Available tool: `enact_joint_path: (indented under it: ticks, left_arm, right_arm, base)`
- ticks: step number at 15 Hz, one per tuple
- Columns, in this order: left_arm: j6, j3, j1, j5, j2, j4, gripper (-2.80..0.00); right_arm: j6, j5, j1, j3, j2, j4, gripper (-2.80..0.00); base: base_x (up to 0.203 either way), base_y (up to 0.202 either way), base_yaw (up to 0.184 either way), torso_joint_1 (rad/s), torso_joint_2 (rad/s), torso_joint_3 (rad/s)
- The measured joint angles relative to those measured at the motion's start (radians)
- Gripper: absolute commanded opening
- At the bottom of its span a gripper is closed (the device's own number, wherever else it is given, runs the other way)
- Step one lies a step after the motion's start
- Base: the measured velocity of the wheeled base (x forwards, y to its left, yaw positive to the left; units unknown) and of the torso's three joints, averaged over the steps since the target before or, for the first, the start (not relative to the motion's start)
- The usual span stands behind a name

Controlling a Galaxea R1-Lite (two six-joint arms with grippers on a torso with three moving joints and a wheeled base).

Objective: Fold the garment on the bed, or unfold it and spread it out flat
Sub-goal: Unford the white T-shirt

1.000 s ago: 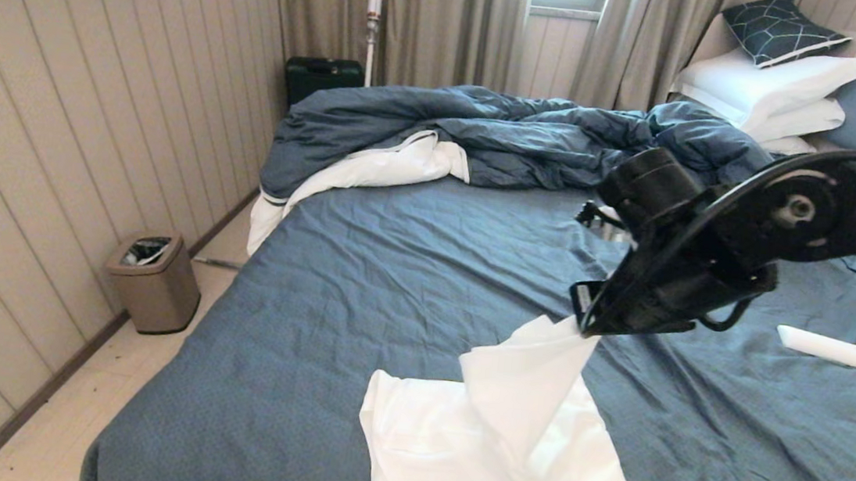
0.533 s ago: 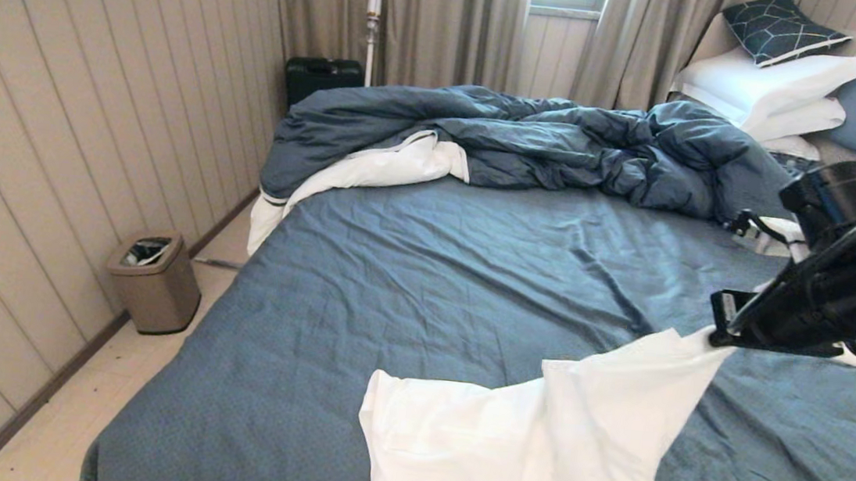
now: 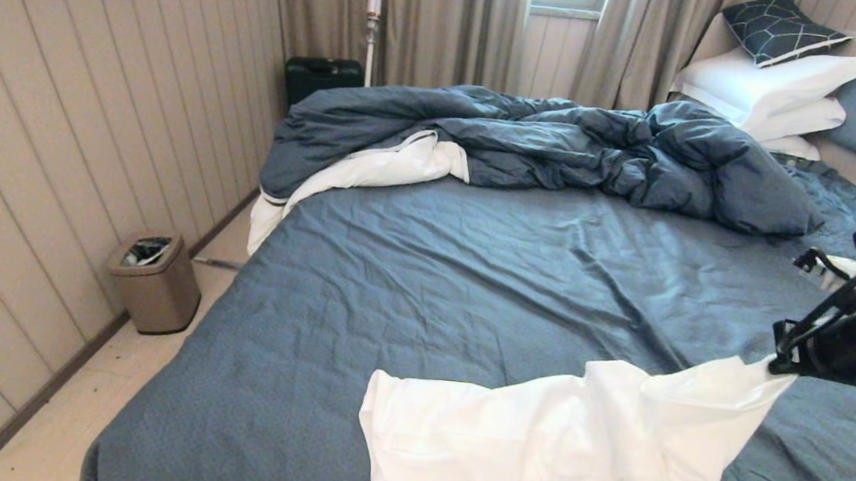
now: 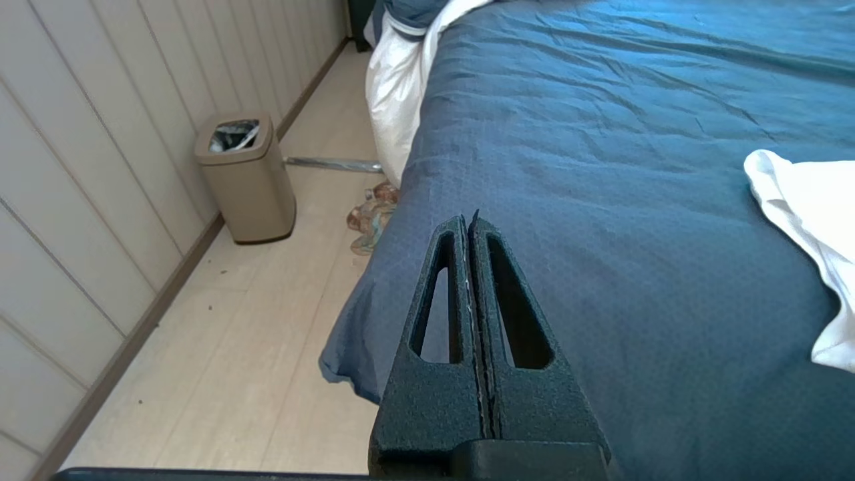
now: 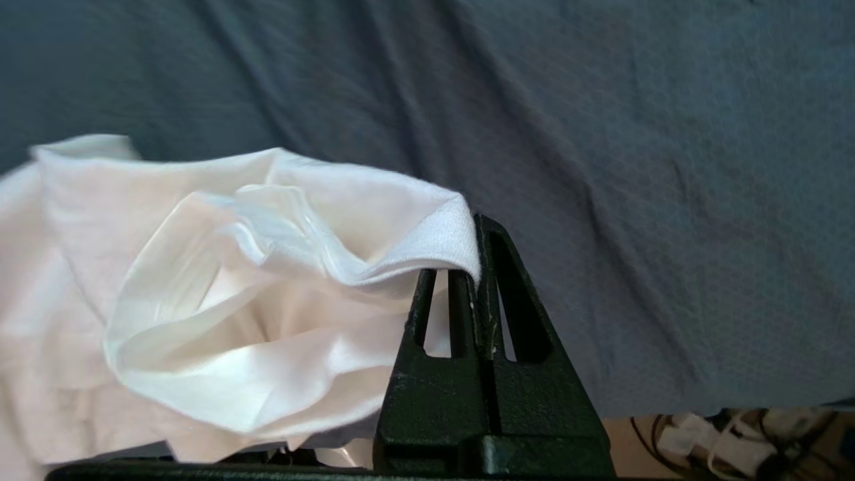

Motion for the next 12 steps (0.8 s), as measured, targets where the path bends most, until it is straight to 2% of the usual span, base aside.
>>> enact_joint_path:
  ticks: [12]
  left_arm:
    - [-0.001,0.0,0.0,0.0,0.0,0.0,-2.8]
  right_arm:
    - [-0.082,0.001,-0.203,0.015,0.198,-0.088,-2.8]
  base:
    - [0.0,0.0,0.0,0.0,0.0,0.0]
